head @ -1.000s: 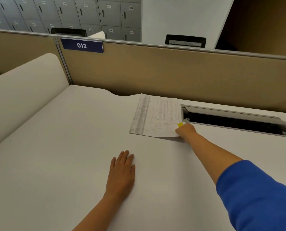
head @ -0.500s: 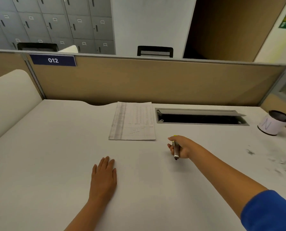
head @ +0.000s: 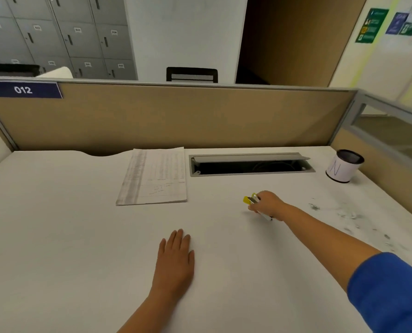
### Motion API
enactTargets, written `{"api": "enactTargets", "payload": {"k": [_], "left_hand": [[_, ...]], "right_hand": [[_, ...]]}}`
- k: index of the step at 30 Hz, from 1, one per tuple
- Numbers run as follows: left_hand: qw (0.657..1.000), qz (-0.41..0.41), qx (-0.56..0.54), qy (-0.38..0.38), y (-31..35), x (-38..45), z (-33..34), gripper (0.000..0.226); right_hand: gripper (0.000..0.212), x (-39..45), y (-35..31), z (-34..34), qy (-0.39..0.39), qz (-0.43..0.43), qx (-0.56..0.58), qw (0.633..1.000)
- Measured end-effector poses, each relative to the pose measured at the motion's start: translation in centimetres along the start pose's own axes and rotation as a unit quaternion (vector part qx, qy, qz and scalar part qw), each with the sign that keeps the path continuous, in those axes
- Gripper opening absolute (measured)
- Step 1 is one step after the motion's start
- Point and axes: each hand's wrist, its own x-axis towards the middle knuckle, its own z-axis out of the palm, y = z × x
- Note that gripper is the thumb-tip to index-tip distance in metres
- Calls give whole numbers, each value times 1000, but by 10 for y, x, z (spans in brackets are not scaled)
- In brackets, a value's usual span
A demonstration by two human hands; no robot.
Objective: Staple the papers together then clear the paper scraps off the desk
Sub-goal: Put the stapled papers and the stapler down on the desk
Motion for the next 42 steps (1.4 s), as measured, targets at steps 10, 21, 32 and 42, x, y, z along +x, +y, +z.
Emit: {"api": "enactTargets", "payload": {"k": [10,21,32,42], "left_hand": [[997,-5,-45,61,1,10,8,72],[997,-12,-36,72,0,13,10,68],[996,-14,-42,73,1,13,8,71],[997,-19,-40,65,3,14,7,72]], "right_hand": [[29,60,-8,-4,9,-183,-202,962],[45,82,-21,10,-10,-241,-228,943],[44,93,-25,11,-32,-254,-250,934],[58,57,-35,4,12,-227,-163,960]]}}
